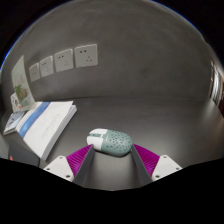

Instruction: Arrange mouse

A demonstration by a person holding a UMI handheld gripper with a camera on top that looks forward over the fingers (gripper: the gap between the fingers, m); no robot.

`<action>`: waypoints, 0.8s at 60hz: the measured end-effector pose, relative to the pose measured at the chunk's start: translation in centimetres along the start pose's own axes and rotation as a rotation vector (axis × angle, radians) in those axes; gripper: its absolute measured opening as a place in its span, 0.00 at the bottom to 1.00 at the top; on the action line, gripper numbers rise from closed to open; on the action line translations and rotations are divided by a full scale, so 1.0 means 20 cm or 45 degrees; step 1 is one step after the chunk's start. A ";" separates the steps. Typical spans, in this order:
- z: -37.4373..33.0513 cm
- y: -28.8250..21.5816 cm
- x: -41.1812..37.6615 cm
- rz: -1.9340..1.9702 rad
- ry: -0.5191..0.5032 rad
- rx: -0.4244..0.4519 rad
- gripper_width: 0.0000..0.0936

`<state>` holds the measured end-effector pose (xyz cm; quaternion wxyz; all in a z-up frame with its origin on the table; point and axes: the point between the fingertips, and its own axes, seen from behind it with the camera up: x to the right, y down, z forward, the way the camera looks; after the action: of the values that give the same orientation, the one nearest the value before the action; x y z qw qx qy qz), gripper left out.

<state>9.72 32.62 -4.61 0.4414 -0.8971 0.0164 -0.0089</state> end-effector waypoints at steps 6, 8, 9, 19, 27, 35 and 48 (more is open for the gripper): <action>0.17 -0.10 -0.13 0.017 0.018 -0.013 0.89; 0.22 -0.15 -0.06 0.021 0.024 -0.023 0.89; 0.24 -0.16 -0.07 0.024 0.029 -0.027 0.89; 0.36 -0.24 -0.11 0.039 0.049 -0.061 0.89; 0.38 -0.23 -0.11 0.052 0.062 -0.029 0.88; 0.30 -0.20 -0.10 0.023 0.052 -0.012 0.88; 0.24 -0.19 0.09 0.015 0.022 -0.028 0.89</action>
<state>11.85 38.67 -4.42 0.4314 -0.9017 0.0257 -0.0140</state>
